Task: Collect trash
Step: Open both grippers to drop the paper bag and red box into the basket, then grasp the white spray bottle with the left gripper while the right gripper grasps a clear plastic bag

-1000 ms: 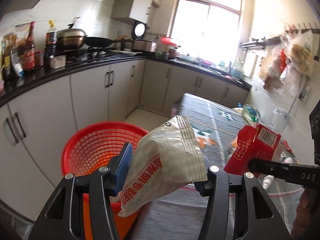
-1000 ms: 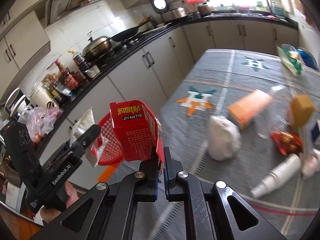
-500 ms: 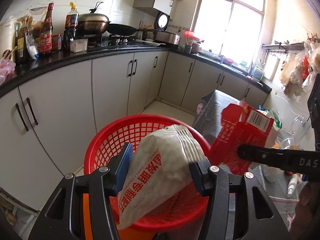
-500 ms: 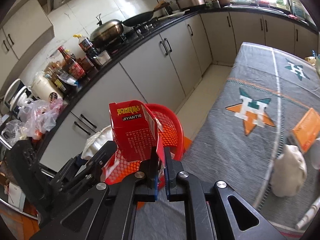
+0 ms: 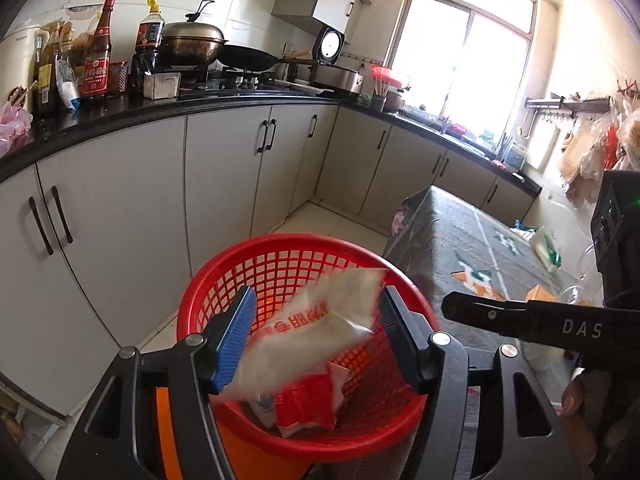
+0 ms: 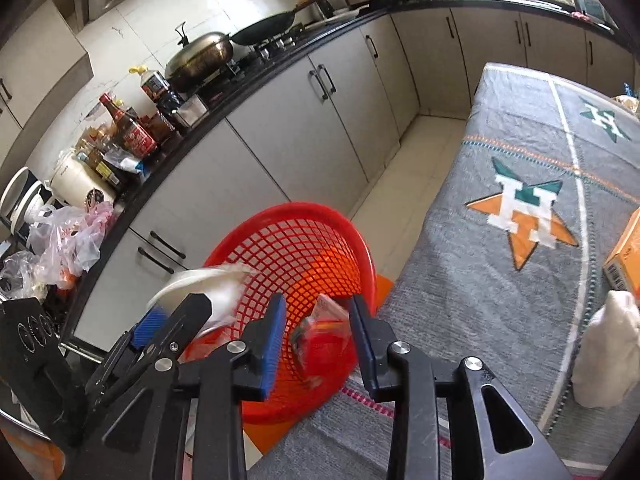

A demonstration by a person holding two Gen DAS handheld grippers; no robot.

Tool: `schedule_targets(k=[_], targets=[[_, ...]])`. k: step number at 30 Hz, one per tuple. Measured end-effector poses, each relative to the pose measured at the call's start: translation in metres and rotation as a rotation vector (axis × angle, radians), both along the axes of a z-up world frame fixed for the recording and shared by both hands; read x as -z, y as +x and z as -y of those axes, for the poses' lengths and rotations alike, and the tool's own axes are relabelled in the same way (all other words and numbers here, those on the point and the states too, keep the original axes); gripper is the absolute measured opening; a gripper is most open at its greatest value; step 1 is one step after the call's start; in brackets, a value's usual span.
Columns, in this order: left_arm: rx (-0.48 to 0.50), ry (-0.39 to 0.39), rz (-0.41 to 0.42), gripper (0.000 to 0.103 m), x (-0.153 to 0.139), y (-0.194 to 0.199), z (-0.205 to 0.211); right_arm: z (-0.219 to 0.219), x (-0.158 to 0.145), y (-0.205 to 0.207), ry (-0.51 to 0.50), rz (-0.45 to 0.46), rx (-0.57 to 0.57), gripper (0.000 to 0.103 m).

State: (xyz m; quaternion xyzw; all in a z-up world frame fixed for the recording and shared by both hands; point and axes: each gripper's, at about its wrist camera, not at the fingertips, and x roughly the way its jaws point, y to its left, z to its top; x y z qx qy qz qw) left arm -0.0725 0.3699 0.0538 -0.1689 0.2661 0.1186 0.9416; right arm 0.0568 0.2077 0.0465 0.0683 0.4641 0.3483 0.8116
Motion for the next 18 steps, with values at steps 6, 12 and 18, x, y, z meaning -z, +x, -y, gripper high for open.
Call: schedule_targets(k=[6,12,18], targets=[[0.023,0.006,0.028,0.064,-0.013,-0.008,0.013,0.038,-0.017,-0.012,0.043,0.031,0.046,0.036],[0.080,0.028,0.050,0.064,-0.029,-0.013,0.043,0.085,-0.023,-0.030,0.070,0.044,0.083,0.038],[0.193,0.083,0.046,0.065,-0.040,-0.007,0.100,0.154,-0.026,-0.046,0.112,0.052,0.174,0.038]])
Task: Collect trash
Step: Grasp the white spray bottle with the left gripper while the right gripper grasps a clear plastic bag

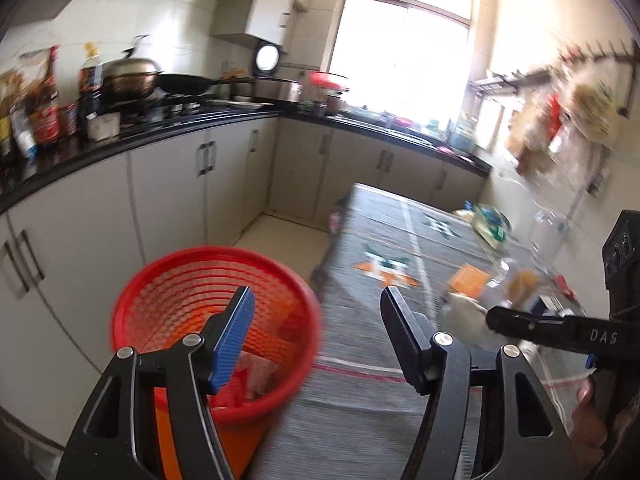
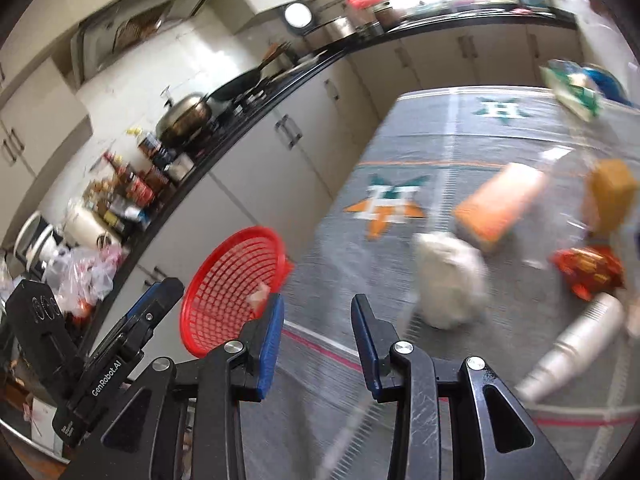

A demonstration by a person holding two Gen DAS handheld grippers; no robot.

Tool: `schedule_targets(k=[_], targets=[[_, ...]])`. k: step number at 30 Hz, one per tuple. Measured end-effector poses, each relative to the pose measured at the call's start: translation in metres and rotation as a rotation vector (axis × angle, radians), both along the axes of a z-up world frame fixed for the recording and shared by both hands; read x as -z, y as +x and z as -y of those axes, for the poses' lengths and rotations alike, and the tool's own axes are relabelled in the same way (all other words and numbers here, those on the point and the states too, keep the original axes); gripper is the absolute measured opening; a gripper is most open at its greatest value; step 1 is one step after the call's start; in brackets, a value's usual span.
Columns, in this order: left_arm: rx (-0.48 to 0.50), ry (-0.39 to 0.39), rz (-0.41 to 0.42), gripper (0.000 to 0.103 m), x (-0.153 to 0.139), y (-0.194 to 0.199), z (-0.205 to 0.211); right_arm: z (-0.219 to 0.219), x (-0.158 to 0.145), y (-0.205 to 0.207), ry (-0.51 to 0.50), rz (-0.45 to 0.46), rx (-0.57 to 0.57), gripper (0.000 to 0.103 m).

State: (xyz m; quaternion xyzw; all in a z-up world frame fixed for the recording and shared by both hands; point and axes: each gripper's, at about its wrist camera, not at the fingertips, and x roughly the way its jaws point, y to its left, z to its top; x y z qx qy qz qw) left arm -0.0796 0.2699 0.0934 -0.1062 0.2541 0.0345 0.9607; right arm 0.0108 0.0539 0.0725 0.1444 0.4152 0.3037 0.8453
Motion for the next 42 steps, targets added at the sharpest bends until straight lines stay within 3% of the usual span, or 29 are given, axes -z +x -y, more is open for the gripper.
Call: schedule_targets(k=[5,9,13,18,22,28,31,34,38,42], targets=[[0.126,0.041,-0.024,0.066,-0.001,0.012,0.060,0.078,0.001,-0.010,0.044,-0.019,0.134,0.038],[0.239,0.061,-0.061,0.067,0.004,0.025,0.111,0.158,0.007,-0.016,0.091,-0.062,0.312,0.041],[0.349,0.051,-0.138,0.067,0.017,0.045,0.157,0.224,0.016,-0.023,0.136,-0.110,0.483,0.055],[0.404,0.102,-0.199,0.070,0.034,0.061,0.205,0.267,0.033,-0.013,0.139,-0.185,0.598,0.063],[0.412,0.160,-0.217,0.074,0.042,0.073,0.227,0.271,0.043,0.007,0.111,-0.235,0.612,0.069],[0.402,0.189,-0.238,0.074,0.048,0.084,0.238,0.251,0.050,0.047,0.019,-0.252,0.571,0.068],[0.390,0.195,-0.250,0.074,0.051,0.090,0.238,0.235,0.050,0.062,-0.071,-0.222,0.525,0.048],[0.387,0.209,-0.264,0.074,0.055,0.096,0.241,0.225,0.051,0.066,-0.106,-0.179,0.486,0.041],[0.398,0.227,-0.275,0.076,0.059,0.102,0.250,0.223,0.049,0.062,-0.103,-0.107,0.448,0.037],[0.436,0.259,-0.281,0.076,0.061,0.103,0.267,0.224,0.032,0.050,-0.149,0.022,0.461,0.036]])
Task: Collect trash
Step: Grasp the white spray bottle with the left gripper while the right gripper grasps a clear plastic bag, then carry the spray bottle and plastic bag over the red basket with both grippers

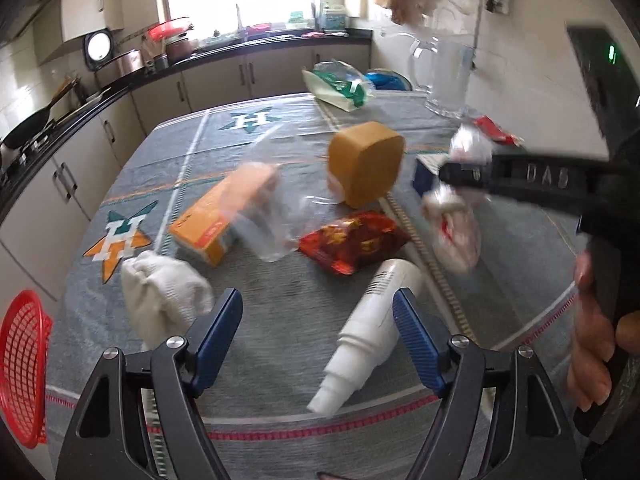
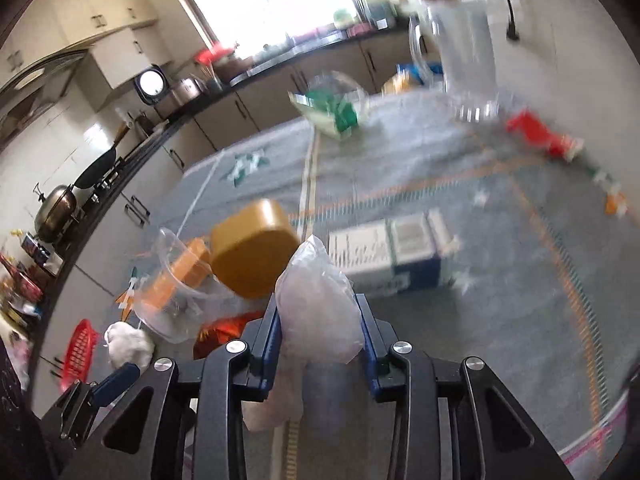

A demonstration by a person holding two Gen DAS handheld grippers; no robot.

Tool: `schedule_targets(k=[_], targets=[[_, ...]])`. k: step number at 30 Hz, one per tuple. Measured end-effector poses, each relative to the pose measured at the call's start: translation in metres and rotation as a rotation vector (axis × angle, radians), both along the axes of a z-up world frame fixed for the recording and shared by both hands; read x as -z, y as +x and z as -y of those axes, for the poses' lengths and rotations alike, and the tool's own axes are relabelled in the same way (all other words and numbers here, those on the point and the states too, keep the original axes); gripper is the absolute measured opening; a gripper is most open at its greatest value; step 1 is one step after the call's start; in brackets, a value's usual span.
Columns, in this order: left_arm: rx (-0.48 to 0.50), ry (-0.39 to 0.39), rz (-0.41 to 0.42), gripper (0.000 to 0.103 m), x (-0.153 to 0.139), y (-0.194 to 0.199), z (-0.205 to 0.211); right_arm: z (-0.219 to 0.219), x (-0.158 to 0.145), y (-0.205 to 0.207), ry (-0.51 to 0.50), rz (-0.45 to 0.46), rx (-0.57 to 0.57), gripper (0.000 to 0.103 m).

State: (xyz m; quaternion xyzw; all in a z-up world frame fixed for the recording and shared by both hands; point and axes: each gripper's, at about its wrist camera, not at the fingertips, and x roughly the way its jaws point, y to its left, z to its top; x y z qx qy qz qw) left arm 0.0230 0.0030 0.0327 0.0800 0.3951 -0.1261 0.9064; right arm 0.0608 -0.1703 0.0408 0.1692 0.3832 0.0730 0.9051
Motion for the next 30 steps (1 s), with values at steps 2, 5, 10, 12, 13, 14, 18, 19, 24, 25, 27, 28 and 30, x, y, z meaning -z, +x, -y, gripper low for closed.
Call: schedule_targets(k=[2,5,10,12,13,14,18,19,24,25,27,28,30], targets=[[0.023,0.023,0.001,0.076,0.002,-0.002,0.010,0.002,-0.008,-0.006,-0.006,0.037,0.012,0.036],[0.050,0.070,-0.012,0.076,0.010,-0.002,0.024,0.005,-0.011,-0.010,-0.017,0.051,0.028,0.036],[0.041,0.056,-0.057,0.049,0.022,0.005,0.026,0.007,-0.012,-0.011,0.005,0.052,0.021,0.037],[0.016,0.046,-0.059,0.032,0.021,0.007,0.023,0.006,-0.013,-0.012,0.007,0.056,0.022,0.037],[0.002,0.042,-0.058,0.029,0.021,0.007,0.020,0.005,-0.013,-0.012,0.008,0.058,0.017,0.037],[-0.014,0.035,-0.054,0.029,0.020,0.006,0.017,0.005,-0.013,-0.012,0.009,0.060,0.011,0.037],[-0.063,-0.016,-0.008,0.029,0.009,-0.009,0.000,-0.006,-0.014,-0.015,0.016,0.080,-0.044,0.037],[-0.071,-0.021,0.008,0.029,0.005,-0.014,-0.004,-0.012,-0.016,-0.016,0.011,0.091,-0.070,0.037],[-0.127,-0.065,0.080,0.029,-0.018,-0.034,-0.028,-0.039,-0.021,-0.026,0.014,0.139,-0.209,0.037],[-0.142,-0.076,0.093,0.029,-0.022,-0.037,-0.032,-0.043,-0.022,-0.028,0.016,0.148,-0.233,0.037],[-0.169,-0.091,0.115,0.029,-0.031,-0.044,-0.042,-0.052,-0.023,-0.032,0.009,0.165,-0.281,0.037],[-0.180,-0.098,0.127,0.029,-0.036,-0.049,-0.046,-0.055,-0.023,-0.034,0.005,0.170,-0.295,0.037],[-0.195,-0.113,0.146,0.029,-0.046,-0.056,-0.052,-0.061,-0.022,-0.035,0.006,0.173,-0.327,0.037]])
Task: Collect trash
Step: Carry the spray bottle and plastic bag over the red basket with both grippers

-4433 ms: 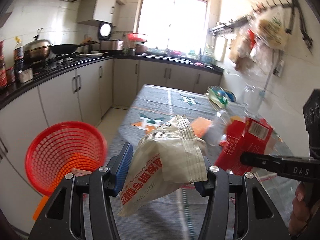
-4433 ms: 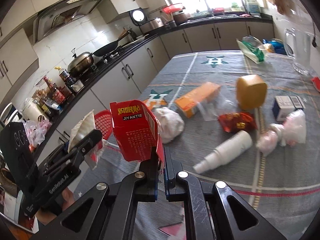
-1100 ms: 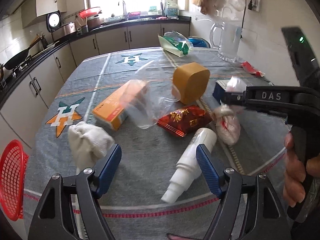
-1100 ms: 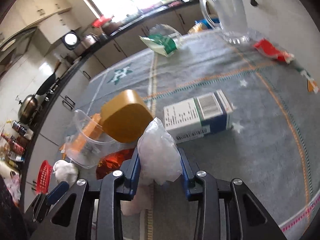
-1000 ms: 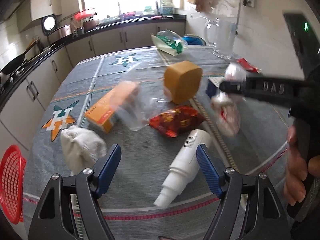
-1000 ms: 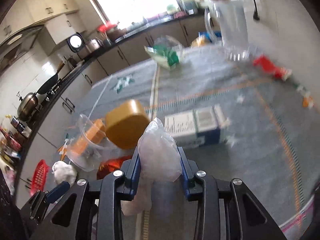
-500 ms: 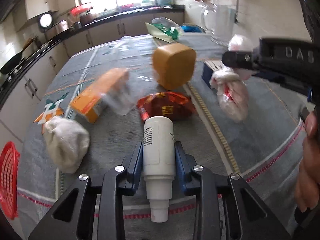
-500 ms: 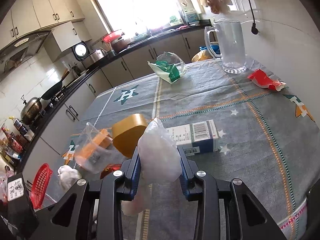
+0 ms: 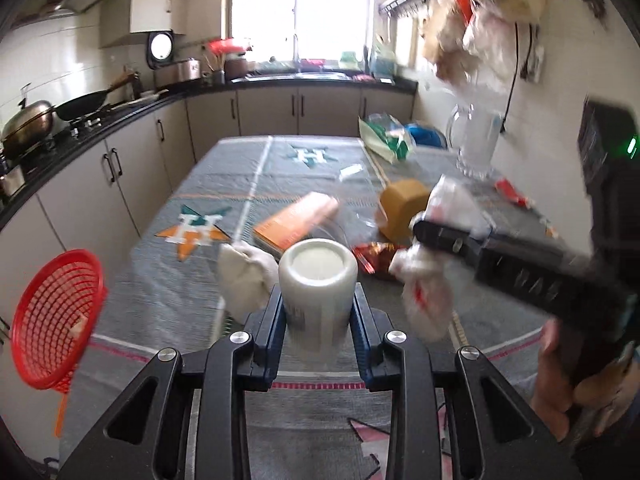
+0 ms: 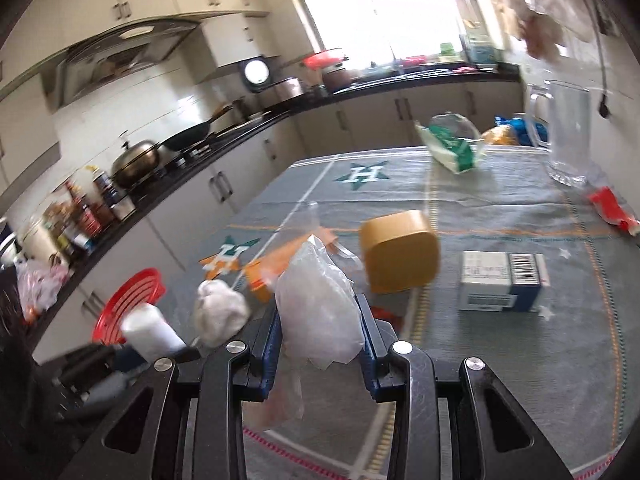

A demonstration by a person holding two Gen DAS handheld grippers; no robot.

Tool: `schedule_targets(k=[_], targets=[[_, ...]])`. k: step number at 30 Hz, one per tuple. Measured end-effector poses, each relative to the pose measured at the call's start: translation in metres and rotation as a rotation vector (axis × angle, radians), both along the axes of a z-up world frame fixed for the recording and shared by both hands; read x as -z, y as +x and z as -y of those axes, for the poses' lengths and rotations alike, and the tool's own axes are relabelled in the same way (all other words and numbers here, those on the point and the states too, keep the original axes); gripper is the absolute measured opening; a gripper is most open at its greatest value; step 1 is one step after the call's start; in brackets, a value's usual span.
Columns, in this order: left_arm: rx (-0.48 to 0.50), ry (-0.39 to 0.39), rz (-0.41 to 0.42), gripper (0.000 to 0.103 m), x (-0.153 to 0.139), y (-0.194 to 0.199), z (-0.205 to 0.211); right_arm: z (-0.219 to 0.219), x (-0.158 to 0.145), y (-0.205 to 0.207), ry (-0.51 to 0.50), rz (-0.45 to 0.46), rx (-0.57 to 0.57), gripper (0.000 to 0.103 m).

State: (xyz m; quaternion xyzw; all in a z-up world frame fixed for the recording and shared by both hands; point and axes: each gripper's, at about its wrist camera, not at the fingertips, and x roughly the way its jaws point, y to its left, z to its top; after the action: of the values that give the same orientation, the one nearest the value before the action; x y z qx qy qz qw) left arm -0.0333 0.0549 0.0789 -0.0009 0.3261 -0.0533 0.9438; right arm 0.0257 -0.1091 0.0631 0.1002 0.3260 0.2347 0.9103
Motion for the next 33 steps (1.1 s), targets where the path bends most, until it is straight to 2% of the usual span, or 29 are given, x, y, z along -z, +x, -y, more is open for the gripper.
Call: schedule_targets(k=[7,11,13,15,17,23,28,33], targets=[[-0.067,0.012,0.089,0.029,-0.048,-0.043,-0.018,-0.005,0.003,-0.001,0.002,-0.003,-0.028,0.037],[-0.150,0.035,0.153,0.029,-0.081,-0.068,-0.045,-0.002,-0.002,-0.003,0.015,0.016,-0.028,0.037],[-0.224,0.052,0.187,0.029,-0.097,-0.080,-0.065,0.000,-0.003,-0.005,0.025,0.022,-0.029,0.037],[-0.275,0.031,0.200,0.029,-0.110,-0.093,-0.085,0.000,-0.005,-0.006,0.033,0.024,-0.033,0.037],[-0.298,0.026,0.216,0.029,-0.120,-0.105,-0.097,-0.001,-0.005,-0.006,0.034,0.025,-0.037,0.037],[-0.356,0.085,0.298,0.029,-0.146,-0.144,-0.109,-0.001,-0.007,-0.007,0.037,0.031,-0.036,0.037],[-0.348,0.099,0.311,0.029,-0.157,-0.165,-0.106,0.001,-0.008,-0.007,0.043,0.032,-0.033,0.037],[-0.257,0.099,0.347,0.029,-0.177,-0.178,-0.076,0.001,-0.007,-0.005,0.039,0.034,-0.029,0.037]])
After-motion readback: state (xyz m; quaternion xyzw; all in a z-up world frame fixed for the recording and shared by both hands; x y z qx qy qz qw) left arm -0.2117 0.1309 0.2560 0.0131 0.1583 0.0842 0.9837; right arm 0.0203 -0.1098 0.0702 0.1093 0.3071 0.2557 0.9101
